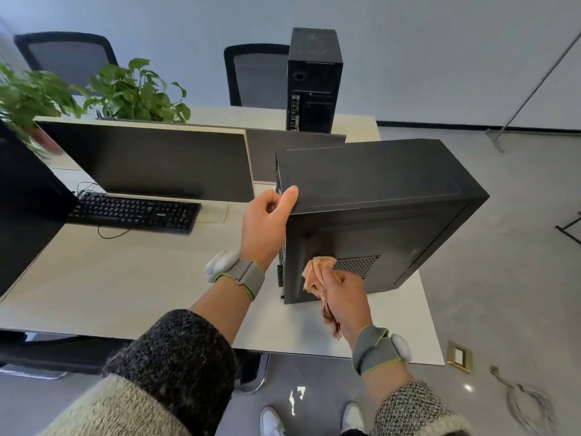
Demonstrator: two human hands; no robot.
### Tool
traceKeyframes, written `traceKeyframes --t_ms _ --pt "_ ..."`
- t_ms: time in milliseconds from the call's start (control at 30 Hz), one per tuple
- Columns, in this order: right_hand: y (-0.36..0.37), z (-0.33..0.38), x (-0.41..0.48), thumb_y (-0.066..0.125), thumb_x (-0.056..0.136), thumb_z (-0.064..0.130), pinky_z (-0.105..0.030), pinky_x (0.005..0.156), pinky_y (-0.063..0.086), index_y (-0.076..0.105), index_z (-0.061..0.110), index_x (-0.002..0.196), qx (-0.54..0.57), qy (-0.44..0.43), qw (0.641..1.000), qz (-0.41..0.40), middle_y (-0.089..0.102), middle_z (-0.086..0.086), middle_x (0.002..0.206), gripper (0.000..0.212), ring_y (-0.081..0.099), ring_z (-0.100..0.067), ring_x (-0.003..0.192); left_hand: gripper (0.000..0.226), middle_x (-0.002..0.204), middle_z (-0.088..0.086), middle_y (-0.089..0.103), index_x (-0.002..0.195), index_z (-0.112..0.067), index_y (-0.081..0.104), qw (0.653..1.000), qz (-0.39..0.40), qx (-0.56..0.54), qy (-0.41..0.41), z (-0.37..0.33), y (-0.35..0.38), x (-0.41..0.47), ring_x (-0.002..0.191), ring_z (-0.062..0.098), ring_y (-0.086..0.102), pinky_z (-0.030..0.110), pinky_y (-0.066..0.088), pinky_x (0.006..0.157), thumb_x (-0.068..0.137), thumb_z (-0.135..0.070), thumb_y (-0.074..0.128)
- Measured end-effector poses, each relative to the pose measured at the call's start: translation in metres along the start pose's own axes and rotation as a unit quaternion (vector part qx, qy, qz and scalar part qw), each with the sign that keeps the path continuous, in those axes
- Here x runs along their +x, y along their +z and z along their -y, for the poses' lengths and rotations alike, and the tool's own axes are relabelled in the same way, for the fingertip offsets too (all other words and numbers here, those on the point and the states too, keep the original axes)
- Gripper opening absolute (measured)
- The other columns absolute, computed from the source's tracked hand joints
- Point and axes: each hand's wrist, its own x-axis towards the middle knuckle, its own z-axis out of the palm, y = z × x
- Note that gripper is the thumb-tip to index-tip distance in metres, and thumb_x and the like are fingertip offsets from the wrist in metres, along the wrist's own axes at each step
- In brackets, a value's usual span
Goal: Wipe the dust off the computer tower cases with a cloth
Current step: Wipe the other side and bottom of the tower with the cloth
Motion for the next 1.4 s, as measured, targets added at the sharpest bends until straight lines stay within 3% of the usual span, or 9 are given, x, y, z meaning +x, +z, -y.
traceKeyframes --t_ms 67,167,367,533,667,867,1033,1200,1400 --pt "0.007 0.019 -0.002 0.053 0.107 0.049 -0.027 0.04 0.033 0.052 0.005 0.07 -0.011 -0.076 0.997 -0.014 0.05 -0.022 0.056 0.057 0.046 -0.026 0.042 0.062 0.071 0.008 0.043 0.079 -0.001 0.052 1.0 0.013 -0.016 -0.008 0.002 0.0 0.003 0.071 0.021 0.048 0.054 0.053 0.069 0.095 -0.06 0.062" --pt "0.016 0.04 -0.003 0.062 0.104 0.041 -0.029 0.052 0.041 0.059 0.021 0.066 -0.044 -0.165 0.983 -0.066 0.055 0.007 0.056 0.043 0.049 -0.012 0.056 0.063 0.073 0.015 0.045 0.083 0.004 0.054 0.999 0.015 -0.038 -0.009 0.005 0.001 0.006 0.071 0.025 0.049 0.048 0.049 0.069 0.096 -0.057 0.063" --pt "0.028 0.016 -0.007 0.061 0.101 0.045 -0.027 0.04 0.03 0.054 0.011 0.069 -0.05 0.009 0.999 -0.005 0.046 -0.008 0.052 0.048 0.043 -0.023 0.036 0.067 0.08 0.025 0.049 0.084 0.002 0.056 0.998 0.035 -0.049 -0.019 0.007 -0.003 0.007 0.075 0.025 0.053 0.06 0.056 0.078 0.091 -0.064 0.064" --pt "0.029 0.06 -0.01 0.065 0.101 0.045 -0.027 0.053 0.037 0.057 0.018 0.06 -0.104 -0.173 0.976 -0.076 0.053 0.007 0.053 0.05 0.047 -0.013 0.055 0.056 0.072 0.006 0.049 0.083 0.005 0.056 0.996 0.048 -0.075 -0.024 0.002 -0.004 0.008 0.073 0.016 0.052 0.035 0.048 0.069 0.098 -0.047 0.067" --pt "0.012 0.084 -0.025 0.063 0.1 0.053 -0.037 0.059 0.047 0.064 0.019 0.067 -0.197 -0.213 0.954 -0.082 0.06 0.004 0.06 0.048 0.058 -0.021 0.068 0.049 0.068 0.001 0.049 0.078 -0.003 0.057 0.992 0.063 -0.1 -0.047 0.004 -0.006 0.007 0.068 0.014 0.052 0.026 0.045 0.061 0.098 -0.046 0.067" --pt "-0.044 0.149 -0.023 0.061 0.103 0.045 -0.037 0.07 0.05 0.06 0.024 0.11 -0.267 -0.34 0.862 -0.263 0.061 0.002 0.106 0.022 0.06 -0.021 0.081 0.041 0.066 -0.004 0.048 0.082 -0.011 0.056 0.987 0.072 -0.121 -0.083 0.002 -0.011 0.001 0.064 0.014 0.047 0.023 0.043 0.056 0.103 -0.046 0.059" --pt "-0.011 0.16 -0.01 0.041 0.11 0.045 -0.04 0.07 0.043 0.062 0.023 0.12 -0.493 -0.276 0.795 -0.219 0.05 -0.004 0.123 0.032 0.066 -0.038 0.092 0.038 0.066 0.0 0.052 0.082 -0.006 0.059 0.989 0.048 -0.096 -0.102 0.017 -0.017 -0.012 0.063 0.014 0.047 0.024 0.044 0.056 0.107 -0.035 0.056" --pt "0.05 0.136 -0.033 0.05 0.107 0.044 -0.036 0.062 0.049 0.069 0.026 0.107 -0.425 -0.419 0.791 -0.136 0.051 0.005 0.107 0.026 0.063 -0.023 0.078 0.024 0.063 0.008 0.058 0.077 -0.005 0.063 0.988 0.044 -0.048 -0.139 0.03 -0.027 -0.028 0.058 0.014 0.05 0.024 0.04 0.049 0.099 -0.005 0.054" --pt "0.04 0.052 -0.025 0.069 0.102 0.023 -0.02 0.081 0.05 0.072 0.01 0.108 -0.135 -0.454 0.875 -0.097 0.062 0.0 0.107 0.015 0.062 -0.009 0.091 0.021 0.067 0.005 0.056 0.078 -0.006 0.063 0.97 0.038 -0.061 -0.232 0.076 -0.037 -0.05 0.06 0.019 0.049 0.028 0.038 0.052 0.098 -0.009 0.056"
